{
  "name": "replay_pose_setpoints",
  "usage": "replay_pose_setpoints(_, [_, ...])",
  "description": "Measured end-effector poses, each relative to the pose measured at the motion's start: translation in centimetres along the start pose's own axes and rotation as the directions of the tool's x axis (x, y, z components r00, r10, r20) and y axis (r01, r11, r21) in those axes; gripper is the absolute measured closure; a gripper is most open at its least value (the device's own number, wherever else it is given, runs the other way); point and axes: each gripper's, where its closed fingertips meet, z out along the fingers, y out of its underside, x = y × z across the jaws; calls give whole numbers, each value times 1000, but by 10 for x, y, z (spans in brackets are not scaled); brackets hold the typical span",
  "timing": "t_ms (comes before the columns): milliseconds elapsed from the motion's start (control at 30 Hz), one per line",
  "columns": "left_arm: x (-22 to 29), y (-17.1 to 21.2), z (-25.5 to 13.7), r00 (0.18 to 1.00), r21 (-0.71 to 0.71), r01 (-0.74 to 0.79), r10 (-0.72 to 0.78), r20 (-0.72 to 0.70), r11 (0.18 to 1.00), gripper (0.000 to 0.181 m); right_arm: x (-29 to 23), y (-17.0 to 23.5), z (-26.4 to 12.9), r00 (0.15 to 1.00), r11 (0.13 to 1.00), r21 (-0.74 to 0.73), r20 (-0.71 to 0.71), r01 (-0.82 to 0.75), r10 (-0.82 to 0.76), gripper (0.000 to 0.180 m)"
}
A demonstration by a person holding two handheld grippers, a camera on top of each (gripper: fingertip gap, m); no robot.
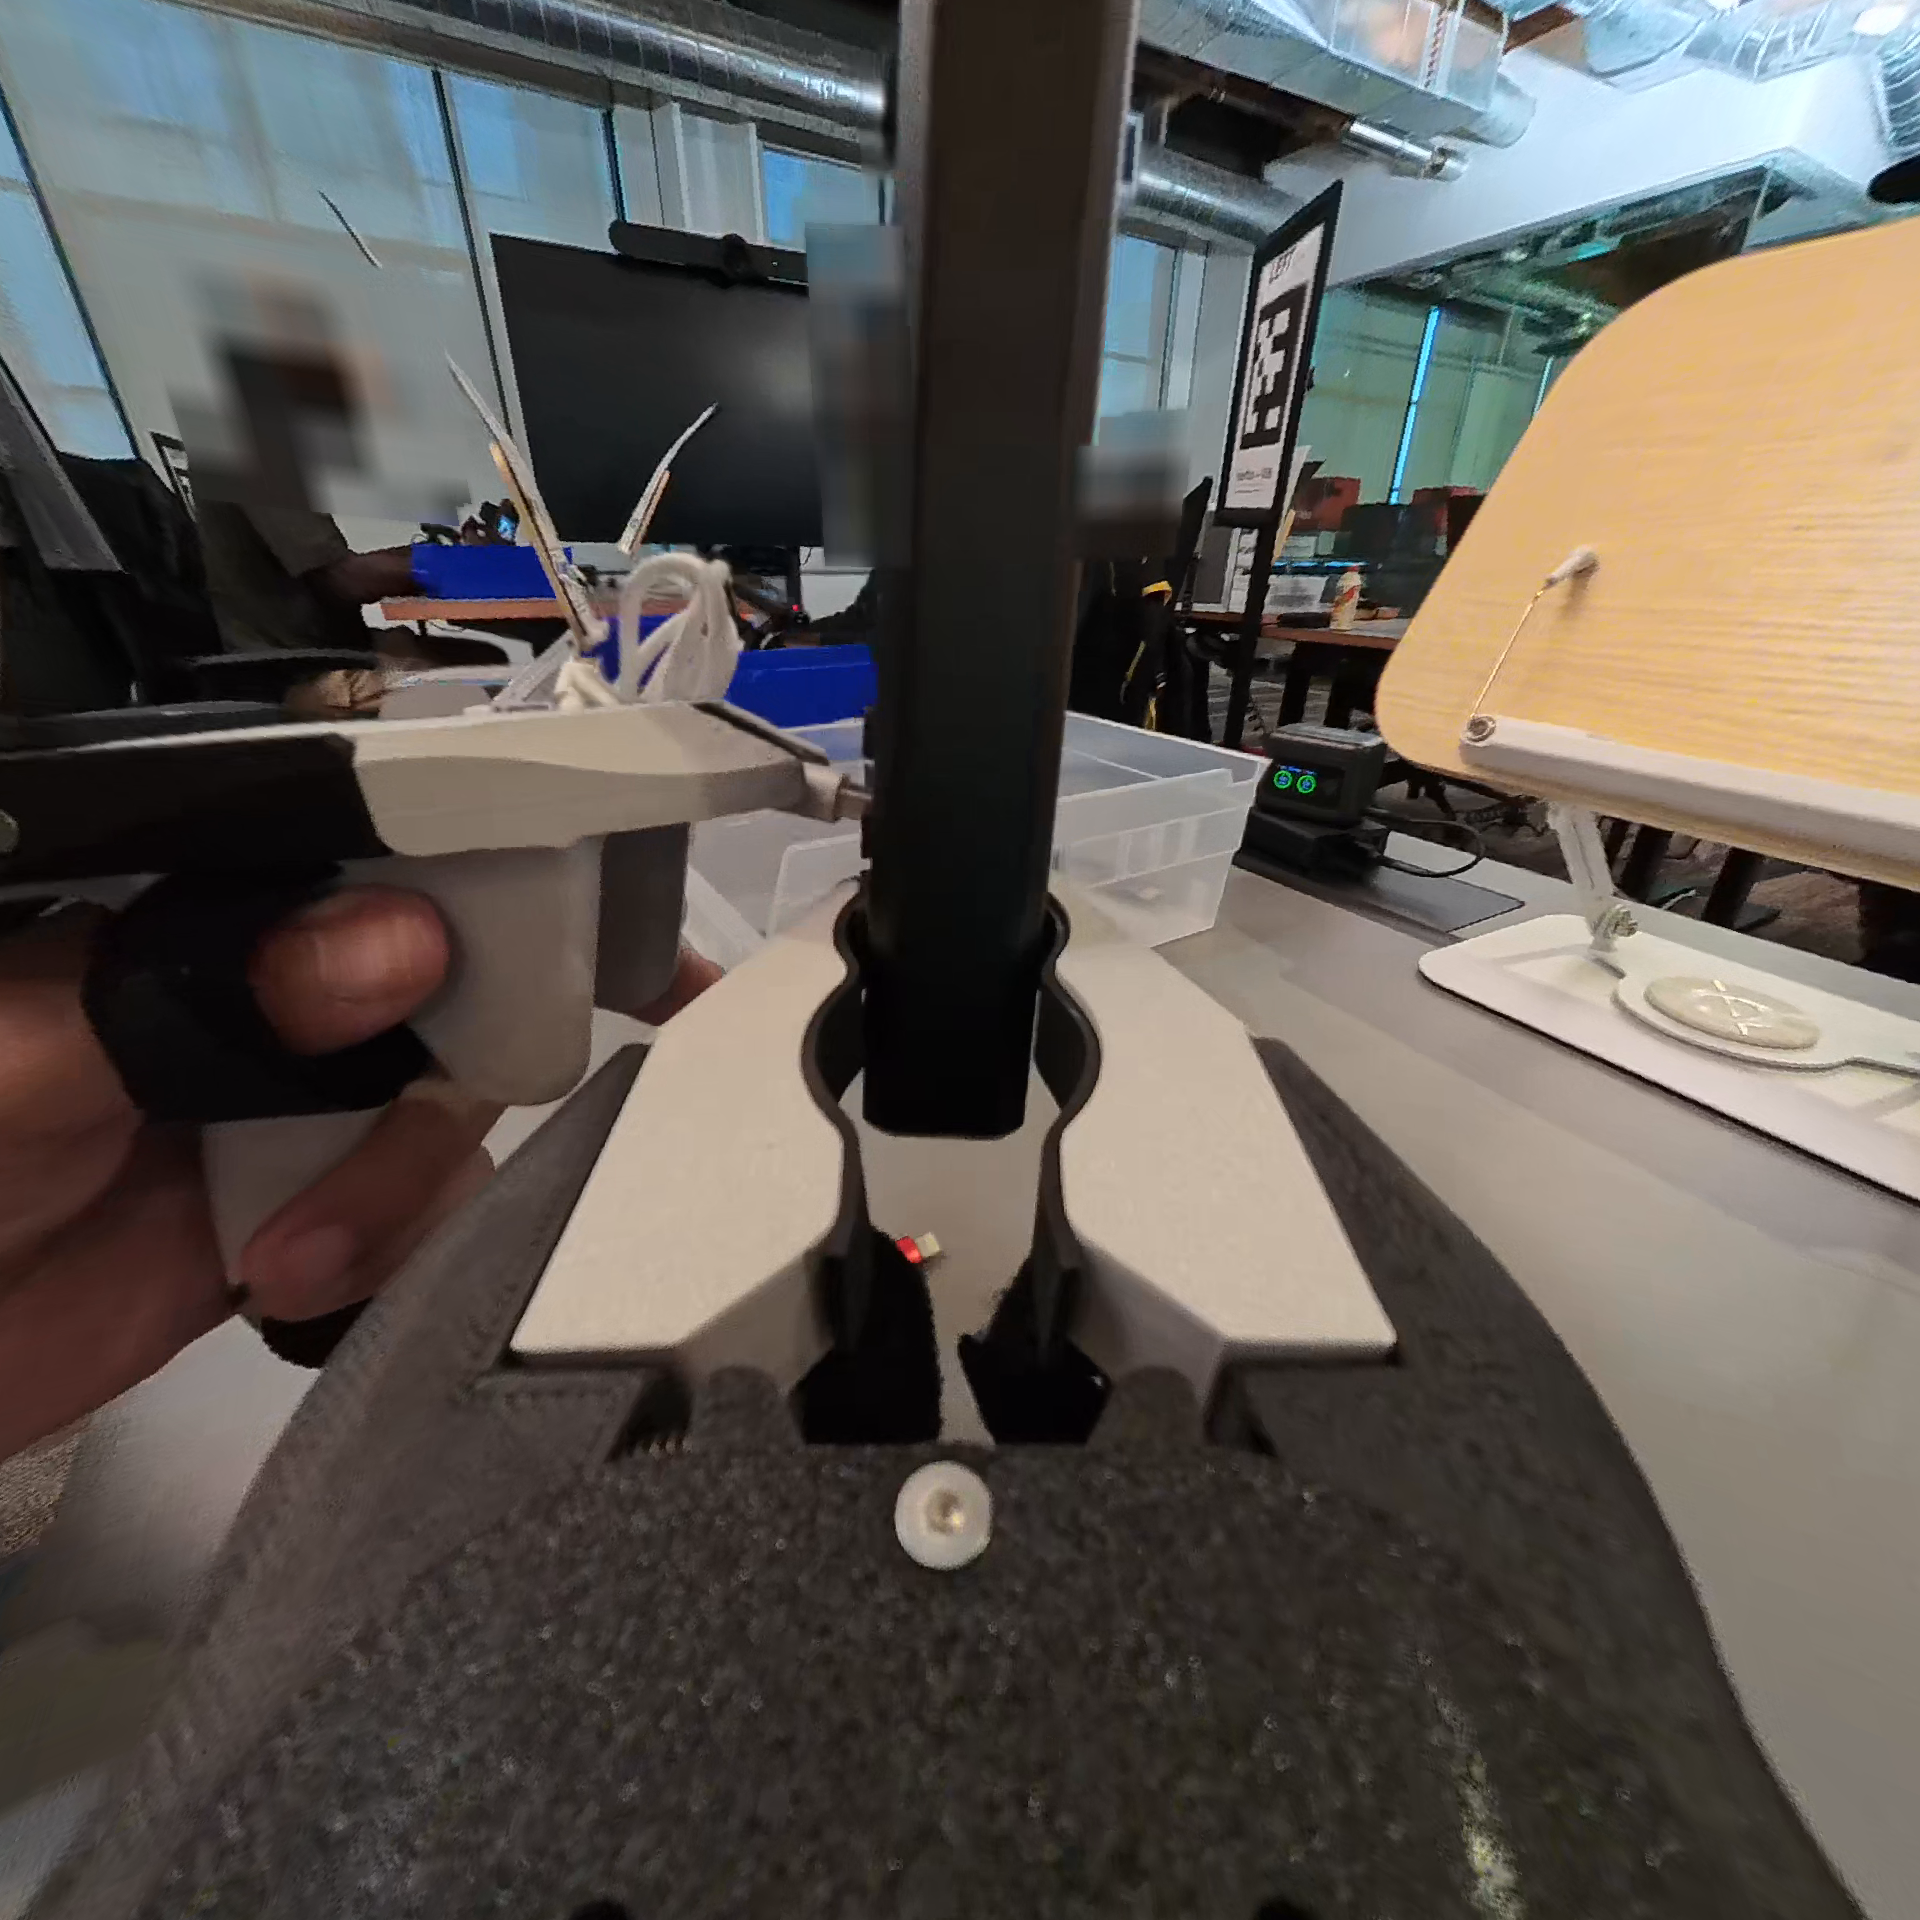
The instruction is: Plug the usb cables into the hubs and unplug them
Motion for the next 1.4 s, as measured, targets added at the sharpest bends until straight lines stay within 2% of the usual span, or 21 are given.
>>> replay_pose_setpoints(133, [5, -3, 0, 998, 19, -52, 52, -32, 998, 164, 0, -8, -3, 1000, 996, 86, -8, 13, -12, 153])
replay_pose_setpoints(267, [11, -12, -1, 974, 45, -226, 227, -18, 973, 165, -5, -17, -1, 979, 967, 161, 76, -197, 187, 153])
replay_pose_setpoints(300, [13, -14, -2, 967, 50, -251, 252, -19, 967, 165, -7, -19, -1, 977, 963, 171, 85, -207, 195, 154])
replay_pose_setpoints(400, [19, -18, -6, 963, 79, -269, 269, 4, 960, 165, -8, -25, -3, 997, 976, 204, 37, -74, 67, 153])
replay_pose_setpoints(600, [13, -12, -3, 964, 49, -259, 261, -49, 965, 164, -4, -18, -4, 999, 996, 73, 16, 50, -52, 153])
replay_pose_setpoints(800, [13, -13, -5, 931, 94, -363, 365, -12, 927, 164, -13, -16, -1, 988, 985, 94, 55, -148, 143, 153])
replay_pose_setpoints(867, [12, -10, -2, 936, 64, -348, 350, -28, 935, 164, -12, -11, 0, 984, 981, 79, 43, -176, 173, 152])
replay_pose_setpoints(1067, [1, 3, 2, 954, -22, -297, 297, -33, 954, 164, -3, 2, 4, 998, 999, -1, -43, -36, 36, 153])
replay_pose_setpoints(1300, [-6, 9, 6, 949, -50, -314, 314, -13, 948, 164, 3, 9, 10, 995, 997, -13, -66, -72, 71, 153])
replay_pose_setpoints(1400, [-10, 16, 7, 967, -90, -257, 255, -26, 962, 165, 6, 18, 12, 991, 992, -74, -93, -106, 99, 153])
